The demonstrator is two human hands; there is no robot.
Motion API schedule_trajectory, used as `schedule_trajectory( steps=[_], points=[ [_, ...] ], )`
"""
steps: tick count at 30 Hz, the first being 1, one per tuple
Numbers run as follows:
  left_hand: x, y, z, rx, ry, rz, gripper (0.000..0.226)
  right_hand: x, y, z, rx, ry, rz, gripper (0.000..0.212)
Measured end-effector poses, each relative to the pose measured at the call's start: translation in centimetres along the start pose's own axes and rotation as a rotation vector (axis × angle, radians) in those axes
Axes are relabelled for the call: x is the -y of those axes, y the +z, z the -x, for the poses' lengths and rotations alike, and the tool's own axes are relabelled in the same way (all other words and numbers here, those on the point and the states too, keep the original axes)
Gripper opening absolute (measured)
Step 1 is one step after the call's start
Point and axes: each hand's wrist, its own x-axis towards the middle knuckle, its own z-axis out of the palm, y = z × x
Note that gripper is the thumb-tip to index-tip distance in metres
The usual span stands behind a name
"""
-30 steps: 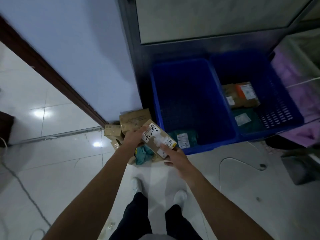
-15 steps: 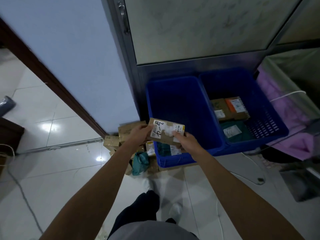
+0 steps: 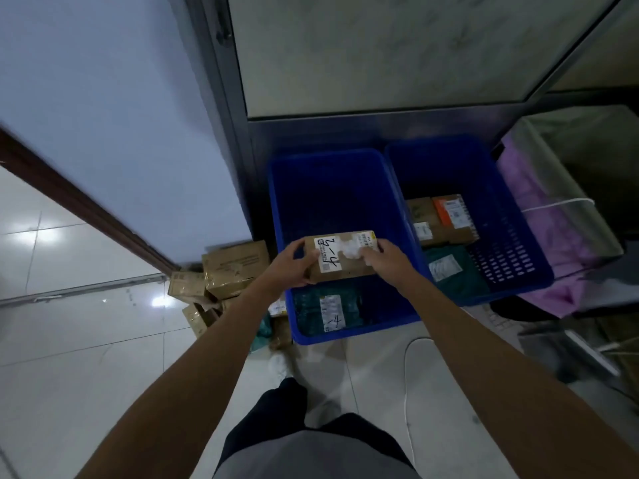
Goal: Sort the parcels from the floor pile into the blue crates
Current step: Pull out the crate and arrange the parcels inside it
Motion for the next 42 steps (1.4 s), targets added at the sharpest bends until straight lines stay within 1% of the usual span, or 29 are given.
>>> schedule_trajectory(
  steps=[5, 8, 15, 17, 20, 26, 33, 36, 38, 42],
  points=[
    [-1.0, 2.0, -3.1, 0.036, -0.028, -0.048, 0.054, -0.6, -1.8, -2.7, -0.014, -0.049, 0.202, 0.081],
    [-0.6, 3.4, -4.9, 0.063, -0.056, -0.092, 0.057, -1.7, -2.8, -4.4, 0.012, -0.061, 0.312, 0.09],
    [1.4, 8.1, -8.7, 0.051, -0.191, -0.141, 0.068, -5.2, -5.0, -9.4, 0.168, -0.173, 0.718, 0.081],
    [2.4, 10.0, -10.0, 0.024, -0.234, -0.129, 0.069, -6.8, -5.4, -11.0, 0.23, -0.188, 0.788, 0.08],
    [4.7, 13.3, -11.9, -0.011, -0.311, -0.132, 0.069, -9.3, -5.8, -13.2, 0.268, -0.229, 0.887, 0.076],
    [9.9, 18.8, -15.9, -0.05, -0.46, -0.058, 0.061, -15.8, -4.9, -17.2, 0.384, -0.229, 1.043, 0.074],
    [13.6, 20.6, -21.4, -0.057, -0.447, -0.215, 0.053, -19.9, -2.9, -21.1, 0.407, -0.171, 1.112, 0.079],
    [15.9, 21.3, -23.4, -0.064, -0.439, -0.285, 0.057, -21.3, -1.6, -22.4, 0.424, -0.149, 1.166, 0.082],
    [17.6, 21.9, -24.5, -0.031, -0.436, -0.332, 0.059, -22.2, -0.7, -22.9, 0.431, -0.153, 1.221, 0.079],
    [20.3, 23.0, -25.3, 0.083, -0.393, -0.516, 0.053, -24.2, 0.9, -23.8, 0.459, -0.172, 1.384, 0.066]
  ],
)
